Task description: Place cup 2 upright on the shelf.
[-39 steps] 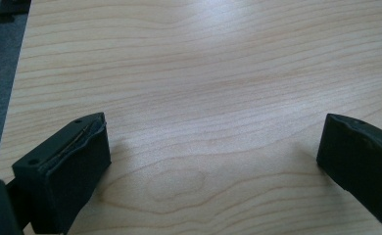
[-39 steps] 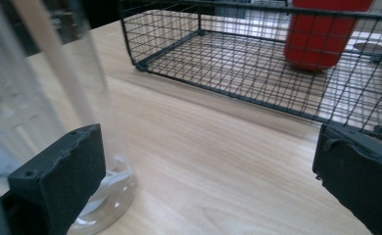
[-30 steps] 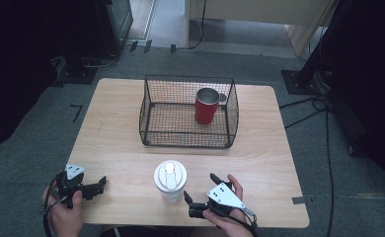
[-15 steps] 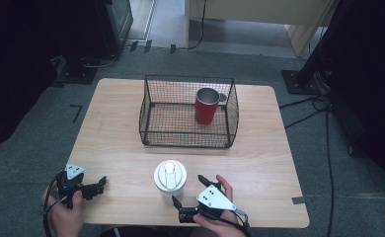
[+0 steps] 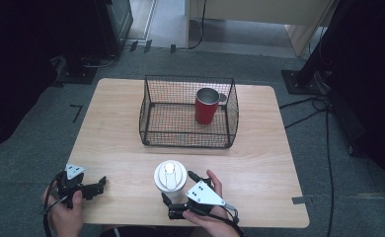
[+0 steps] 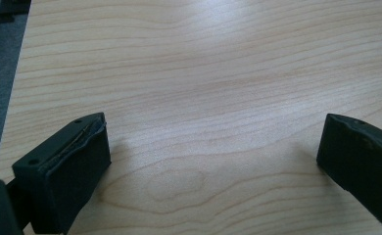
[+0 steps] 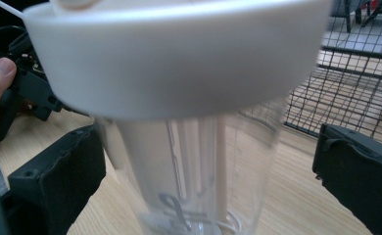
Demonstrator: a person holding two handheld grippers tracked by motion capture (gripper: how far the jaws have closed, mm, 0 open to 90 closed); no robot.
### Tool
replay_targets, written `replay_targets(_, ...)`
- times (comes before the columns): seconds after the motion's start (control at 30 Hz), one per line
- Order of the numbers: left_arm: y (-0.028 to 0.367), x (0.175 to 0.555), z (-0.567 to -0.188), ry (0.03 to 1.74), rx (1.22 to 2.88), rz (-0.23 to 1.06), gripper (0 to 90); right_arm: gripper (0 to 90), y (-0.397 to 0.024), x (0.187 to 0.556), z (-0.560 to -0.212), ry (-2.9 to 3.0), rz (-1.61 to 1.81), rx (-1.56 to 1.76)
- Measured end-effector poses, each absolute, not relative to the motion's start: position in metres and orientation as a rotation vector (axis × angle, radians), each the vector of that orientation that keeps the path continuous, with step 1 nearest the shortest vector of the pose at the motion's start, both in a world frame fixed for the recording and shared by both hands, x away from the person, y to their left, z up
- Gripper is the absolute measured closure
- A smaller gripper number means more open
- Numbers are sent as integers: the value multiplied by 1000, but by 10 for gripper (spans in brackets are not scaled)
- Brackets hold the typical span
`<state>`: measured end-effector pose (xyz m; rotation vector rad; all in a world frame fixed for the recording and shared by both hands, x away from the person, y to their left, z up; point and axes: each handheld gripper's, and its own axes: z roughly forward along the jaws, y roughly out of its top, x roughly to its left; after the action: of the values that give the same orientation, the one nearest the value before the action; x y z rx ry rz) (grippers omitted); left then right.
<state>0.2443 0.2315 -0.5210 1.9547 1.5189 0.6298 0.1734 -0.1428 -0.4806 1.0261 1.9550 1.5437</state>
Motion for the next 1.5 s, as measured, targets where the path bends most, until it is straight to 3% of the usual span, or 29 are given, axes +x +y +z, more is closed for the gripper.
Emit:
replay_targets(0.6,232,244,-521,1519,1955,630,0,10,-120,181,-475,1878,1528,1033)
replay_targets(0.83,232,244,-521,1519,1955,629,0,151,-118,181,-472,1860,1536,1024)
replay_targets(1.5,231,244,-521,1521,1950,630,0,159,-115,186,-450,1765,1572,942)
